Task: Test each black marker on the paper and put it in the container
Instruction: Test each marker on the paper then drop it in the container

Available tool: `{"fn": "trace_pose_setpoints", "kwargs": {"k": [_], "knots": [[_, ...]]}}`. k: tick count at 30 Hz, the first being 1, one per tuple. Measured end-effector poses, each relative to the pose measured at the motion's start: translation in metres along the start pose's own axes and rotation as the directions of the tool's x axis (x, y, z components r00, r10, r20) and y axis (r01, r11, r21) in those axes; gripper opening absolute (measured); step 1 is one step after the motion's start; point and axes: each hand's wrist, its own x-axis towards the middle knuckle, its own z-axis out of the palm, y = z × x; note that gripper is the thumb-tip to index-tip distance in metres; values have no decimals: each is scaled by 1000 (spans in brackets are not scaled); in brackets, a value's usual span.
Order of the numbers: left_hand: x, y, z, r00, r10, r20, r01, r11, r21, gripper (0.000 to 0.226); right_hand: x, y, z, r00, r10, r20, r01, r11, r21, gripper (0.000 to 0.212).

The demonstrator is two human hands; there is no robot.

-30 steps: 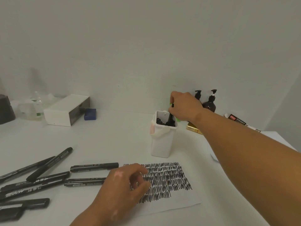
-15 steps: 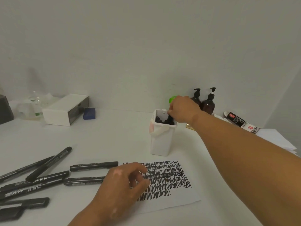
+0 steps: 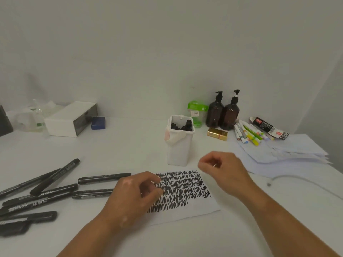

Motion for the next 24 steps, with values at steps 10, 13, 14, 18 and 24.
{"fn": "trace_pose_setpoints", "kwargs": {"k": [10, 13, 14, 18, 24], "knots": [[-4, 3, 2, 999, 40, -27, -38, 998, 59, 7, -38, 29, 23, 993, -97, 71, 88, 988, 123, 12], [-2, 0, -13, 995, 32, -95, -17, 989, 150, 8, -35, 34, 20, 994, -91, 56, 80, 982, 169, 14], [-1, -2, -22, 993, 26, -113, -4, 980, 197, 10, -33, 36, 18, 995, -89, 50, 79, 980, 181, 14], [-9, -19, -54, 1000, -22, -19, 29, 870, 492, 22, -30, 39, 16, 995, -93, 22, 87, 976, 198, 14], [-24, -28, -63, 998, -59, 20, 30, 731, 682, 33, -33, 35, 21, 988, -135, 70, 118, 972, 202, 15]]}}
